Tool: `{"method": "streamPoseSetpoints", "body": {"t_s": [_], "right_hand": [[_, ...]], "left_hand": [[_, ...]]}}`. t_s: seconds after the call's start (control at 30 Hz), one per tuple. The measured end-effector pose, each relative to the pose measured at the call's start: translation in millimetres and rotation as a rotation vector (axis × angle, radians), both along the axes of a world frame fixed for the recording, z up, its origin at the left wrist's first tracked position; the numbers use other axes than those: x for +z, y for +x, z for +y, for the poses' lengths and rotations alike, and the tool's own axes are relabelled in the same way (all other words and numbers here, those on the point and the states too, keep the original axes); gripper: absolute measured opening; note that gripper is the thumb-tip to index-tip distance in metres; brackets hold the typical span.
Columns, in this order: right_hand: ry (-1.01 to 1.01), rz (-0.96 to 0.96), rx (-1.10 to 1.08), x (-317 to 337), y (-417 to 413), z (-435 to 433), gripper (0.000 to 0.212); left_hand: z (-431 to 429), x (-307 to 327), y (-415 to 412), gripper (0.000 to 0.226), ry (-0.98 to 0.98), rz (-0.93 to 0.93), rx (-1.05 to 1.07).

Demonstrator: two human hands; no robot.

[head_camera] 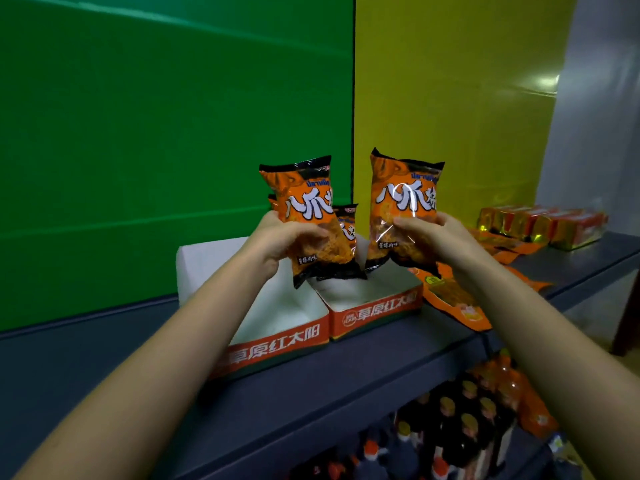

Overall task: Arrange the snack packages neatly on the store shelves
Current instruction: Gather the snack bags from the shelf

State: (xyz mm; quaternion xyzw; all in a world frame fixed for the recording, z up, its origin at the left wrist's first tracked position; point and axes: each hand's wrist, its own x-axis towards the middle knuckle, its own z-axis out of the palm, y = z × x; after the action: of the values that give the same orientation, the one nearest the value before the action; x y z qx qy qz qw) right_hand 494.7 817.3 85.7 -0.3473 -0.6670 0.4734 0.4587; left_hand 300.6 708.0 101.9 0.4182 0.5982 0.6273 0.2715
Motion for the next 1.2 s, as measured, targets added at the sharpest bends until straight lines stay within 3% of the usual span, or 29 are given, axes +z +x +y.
{"method": "streamPoseSetpoints", "body": {"t_s": [0.1, 0.2, 0.33, 0.5, 0.67, 0.77, 0.97, 1.07, 1.2], "right_hand": [[0.010, -0.004, 0.070, 1, -6, 30, 0.079], [-0.003, 0.020, 0.152, 6, -12, 55, 0.048], [-0.024, 0.041, 0.253, 12, -20, 92, 0.035], [-0.064, -0.039, 0.432, -3, -43, 118, 0.061], [0.010, -0.180, 0.578, -20, -61, 127, 0.070], [0.143, -0.288, 0.584, -26, -68, 132, 0.089], [0.503, -0.555, 0.389, -36, -83, 145, 0.089], [0.579, -0.664, 0.324, -41, -86, 151, 0.091], [0.568, -0.661, 0.326, -43, -86, 153, 0.097]], "left_hand": [[22, -5, -3, 0.030, -0.008, 0.017, 0.030], [44, -11, -3, 0.049, -0.008, 0.002, 0.078], [72, -20, -2, 0.069, -0.044, -0.013, 0.173], [85, -33, -6, 0.087, -0.182, 0.077, 0.257], [89, -37, -6, 0.081, -0.255, 0.223, 0.342], [88, -39, -6, 0.081, -0.328, 0.354, 0.434], [79, -47, -23, 0.108, -0.461, 0.481, 0.537], [75, -40, -10, 0.084, -0.441, 0.452, 0.546], [79, -40, -5, 0.055, -0.361, 0.410, 0.534]]}}
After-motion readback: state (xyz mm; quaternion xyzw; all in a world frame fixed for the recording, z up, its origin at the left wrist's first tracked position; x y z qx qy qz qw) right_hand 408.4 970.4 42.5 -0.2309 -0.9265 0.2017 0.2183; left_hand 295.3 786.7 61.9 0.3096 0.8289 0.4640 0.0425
